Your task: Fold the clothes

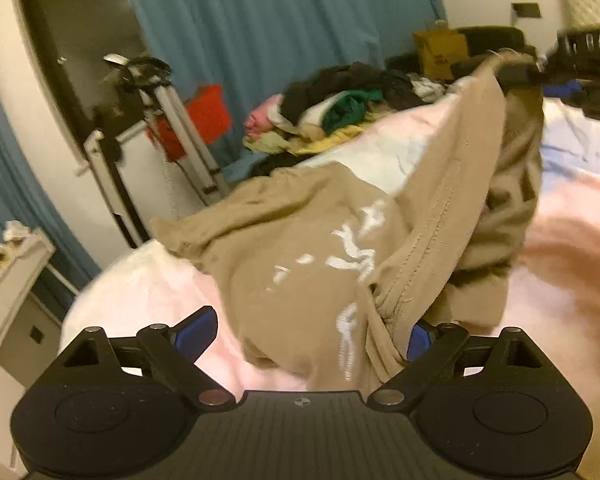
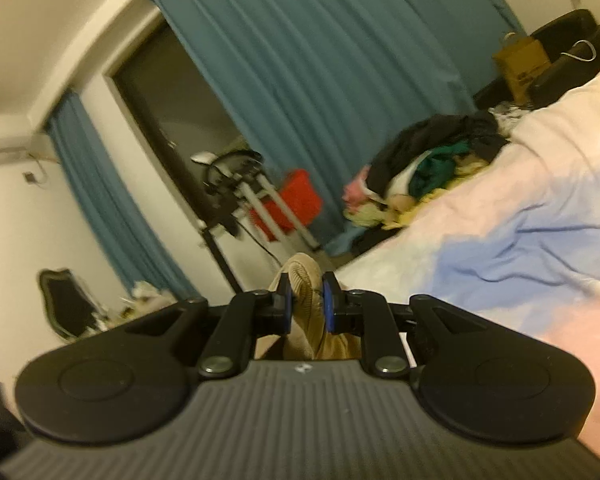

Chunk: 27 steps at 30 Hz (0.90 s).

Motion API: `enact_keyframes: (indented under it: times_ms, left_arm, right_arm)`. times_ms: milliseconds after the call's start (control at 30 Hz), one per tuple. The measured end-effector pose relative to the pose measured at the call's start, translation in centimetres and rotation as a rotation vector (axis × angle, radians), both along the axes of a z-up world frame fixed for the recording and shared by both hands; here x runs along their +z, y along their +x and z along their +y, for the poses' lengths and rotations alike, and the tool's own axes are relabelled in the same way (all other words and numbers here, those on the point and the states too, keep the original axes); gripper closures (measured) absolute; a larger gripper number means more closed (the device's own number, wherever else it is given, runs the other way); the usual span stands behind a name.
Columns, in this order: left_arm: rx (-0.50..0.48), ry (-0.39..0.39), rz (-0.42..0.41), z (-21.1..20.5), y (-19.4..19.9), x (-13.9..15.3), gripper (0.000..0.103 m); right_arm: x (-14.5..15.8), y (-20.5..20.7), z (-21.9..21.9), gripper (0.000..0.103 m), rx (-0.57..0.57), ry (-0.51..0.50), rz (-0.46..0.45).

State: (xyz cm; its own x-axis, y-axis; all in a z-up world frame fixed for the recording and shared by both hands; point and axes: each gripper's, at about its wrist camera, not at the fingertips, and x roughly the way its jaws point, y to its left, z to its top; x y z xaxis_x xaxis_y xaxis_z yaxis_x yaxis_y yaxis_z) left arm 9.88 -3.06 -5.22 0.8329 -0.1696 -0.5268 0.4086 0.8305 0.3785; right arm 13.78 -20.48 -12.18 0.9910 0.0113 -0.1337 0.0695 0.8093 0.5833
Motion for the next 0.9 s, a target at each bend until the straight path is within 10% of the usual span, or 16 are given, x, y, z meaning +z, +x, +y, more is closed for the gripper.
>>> enact_keyframes:
  times_ms: [167, 367, 767, 900]
  left_arm:
    - [0.140, -0.256, -0.041, 3.8, 1.3, 3.3, 0.009]
    - [0.197, -0.369, -0.015, 6.4, 2.8, 5.3, 0.009]
    - [0.164, -0.352, -0.033, 5.5, 2.3, 5.0, 0.009]
    - [0.172, -0.363, -0.035, 5.8, 2.2, 5.0, 0.009]
  right_arm:
    - [-0.9, 1.6, 0.4, 0.072, 0.006, -0.059, 0.118]
    - [-0.5, 1.7, 2.3, 0.021, 0.042, -0.214, 0.186]
    - [-0.4, 1.2, 11.8, 0.018, 0.181, -0.794, 0.110]
    - [-1.1, 3.2, 8.9, 0.018, -0.032, -0.698, 0.247]
